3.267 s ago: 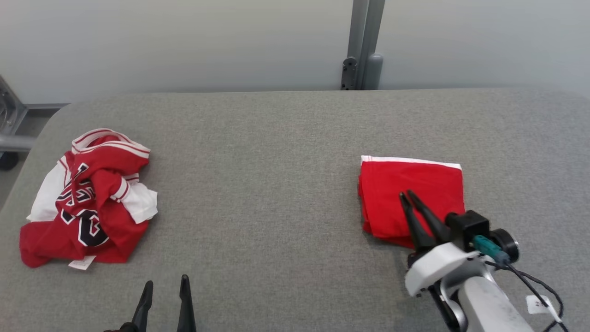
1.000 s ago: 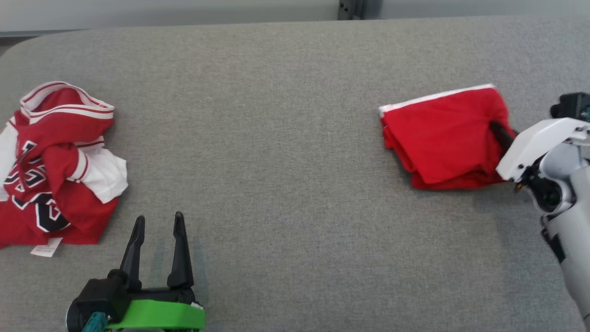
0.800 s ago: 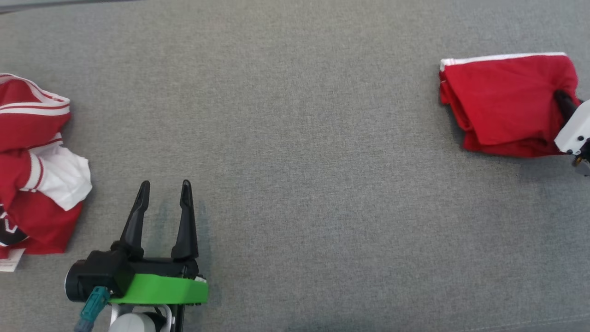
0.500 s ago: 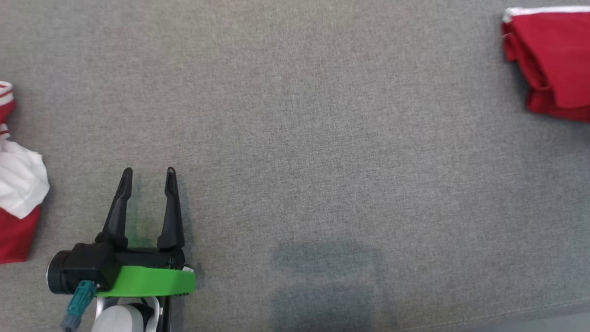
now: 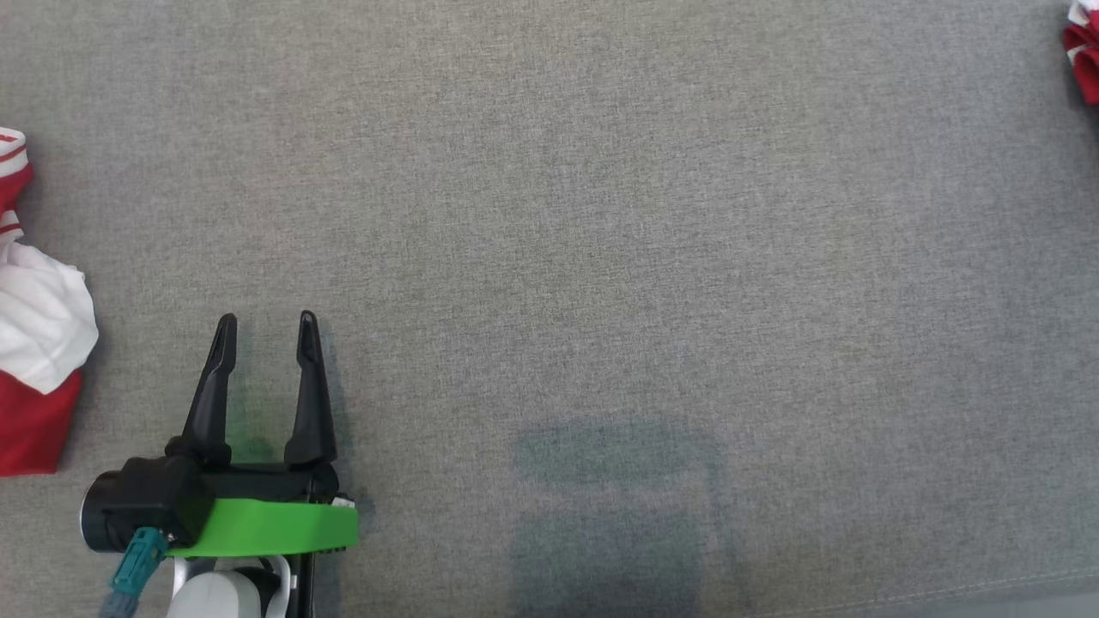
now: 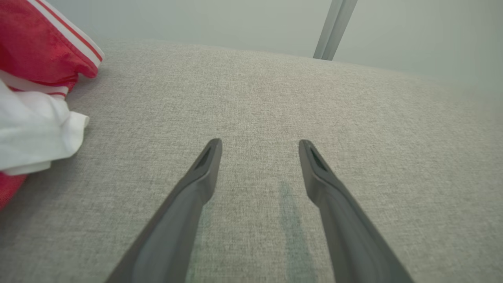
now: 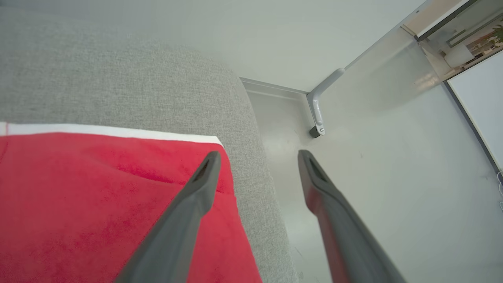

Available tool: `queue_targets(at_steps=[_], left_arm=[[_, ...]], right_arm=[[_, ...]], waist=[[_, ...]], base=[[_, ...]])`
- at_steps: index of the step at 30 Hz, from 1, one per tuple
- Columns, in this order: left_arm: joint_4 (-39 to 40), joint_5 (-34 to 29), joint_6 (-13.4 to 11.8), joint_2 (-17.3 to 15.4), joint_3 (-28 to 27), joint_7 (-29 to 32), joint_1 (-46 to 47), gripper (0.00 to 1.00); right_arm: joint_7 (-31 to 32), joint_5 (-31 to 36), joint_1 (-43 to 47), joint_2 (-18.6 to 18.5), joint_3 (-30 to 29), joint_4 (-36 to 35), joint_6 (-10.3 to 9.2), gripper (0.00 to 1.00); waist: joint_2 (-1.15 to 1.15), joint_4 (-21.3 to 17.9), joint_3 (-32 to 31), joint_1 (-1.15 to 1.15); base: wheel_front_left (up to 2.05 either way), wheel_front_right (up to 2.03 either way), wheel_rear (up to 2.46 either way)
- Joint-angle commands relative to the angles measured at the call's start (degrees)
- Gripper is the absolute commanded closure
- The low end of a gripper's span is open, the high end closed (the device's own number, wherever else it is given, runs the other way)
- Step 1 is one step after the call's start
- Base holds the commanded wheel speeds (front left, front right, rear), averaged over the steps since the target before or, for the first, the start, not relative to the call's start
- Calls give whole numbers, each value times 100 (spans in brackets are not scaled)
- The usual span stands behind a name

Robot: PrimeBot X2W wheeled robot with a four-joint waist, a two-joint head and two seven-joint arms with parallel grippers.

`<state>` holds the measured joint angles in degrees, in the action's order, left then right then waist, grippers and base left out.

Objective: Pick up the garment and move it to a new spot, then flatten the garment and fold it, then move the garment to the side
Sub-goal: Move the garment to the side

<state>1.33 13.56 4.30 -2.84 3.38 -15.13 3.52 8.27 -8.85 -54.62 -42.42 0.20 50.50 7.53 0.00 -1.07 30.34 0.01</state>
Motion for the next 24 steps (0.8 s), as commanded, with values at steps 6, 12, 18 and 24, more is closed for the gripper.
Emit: queue_targets(at_steps=[6, 12, 18, 24], left_arm=[[9, 205, -116, -14, -16, -1, -168, 0], [-123, 413, -204, -13, 35, -1, -581, 0], [-327, 221, -157, -14, -75, -1, -1021, 0], [-611, 89, -100, -12, -330, -1, -1333, 0]], right_arm=[[-969, 639, -249, 290, -384, -186, -8, 0], [-1779, 405, 561, 873, -382, -881, -9, 0], [-2222, 198, 2403, 1663, -654, -2055, -8, 0], [-2347, 595, 4148, 2658, -740, -3054, -8, 0]], waist=[[0, -106, -565, -1], [0, -70, -1575, -1], [0, -39, -2433, -1], [0, -102, -2921, -1]], base=[[0, 0, 0], [0, 0, 0], [0, 0, 0], [0, 0, 0]])
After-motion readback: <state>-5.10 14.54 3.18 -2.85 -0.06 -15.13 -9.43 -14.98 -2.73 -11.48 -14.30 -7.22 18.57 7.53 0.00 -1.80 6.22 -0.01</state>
